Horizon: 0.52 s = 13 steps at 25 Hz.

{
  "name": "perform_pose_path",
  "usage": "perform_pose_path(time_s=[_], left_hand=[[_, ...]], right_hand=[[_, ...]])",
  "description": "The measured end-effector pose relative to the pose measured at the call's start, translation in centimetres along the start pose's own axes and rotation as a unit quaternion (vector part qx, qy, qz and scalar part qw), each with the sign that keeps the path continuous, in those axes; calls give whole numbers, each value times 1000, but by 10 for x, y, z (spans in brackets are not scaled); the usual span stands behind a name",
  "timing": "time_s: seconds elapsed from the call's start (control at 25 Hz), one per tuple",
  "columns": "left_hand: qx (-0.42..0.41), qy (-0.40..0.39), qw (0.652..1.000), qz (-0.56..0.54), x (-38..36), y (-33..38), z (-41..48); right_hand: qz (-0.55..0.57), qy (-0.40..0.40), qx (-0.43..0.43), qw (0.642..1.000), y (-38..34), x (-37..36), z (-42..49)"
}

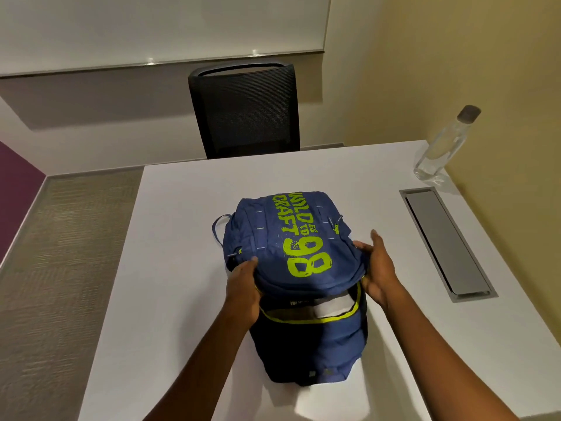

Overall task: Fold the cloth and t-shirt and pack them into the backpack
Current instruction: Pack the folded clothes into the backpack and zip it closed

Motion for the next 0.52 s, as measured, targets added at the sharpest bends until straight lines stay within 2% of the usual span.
perform_pose_path(time_s=[0.2, 0.36, 0.52], left_hand=[[-8, 7, 995, 104, 19, -30, -4], [22, -1, 990, 140, 41, -47, -14], [43, 16, 982, 183, 60, -43, -11]], right_hand=[[-81, 25, 84, 993, 15, 16, -22], [-30, 60, 79, 995, 48, 43, -41], [-75, 123, 84, 986, 80, 72, -51]])
Point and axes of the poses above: each hand's wrist, its own z-axis towards the middle knuckle, its own x-axis out of the back of the hand, y = z × x, the point moved 5 cm from there along z, towards the middle knuckle, and after that the axes turned 5 degrees about x, right-handed, at the moved point
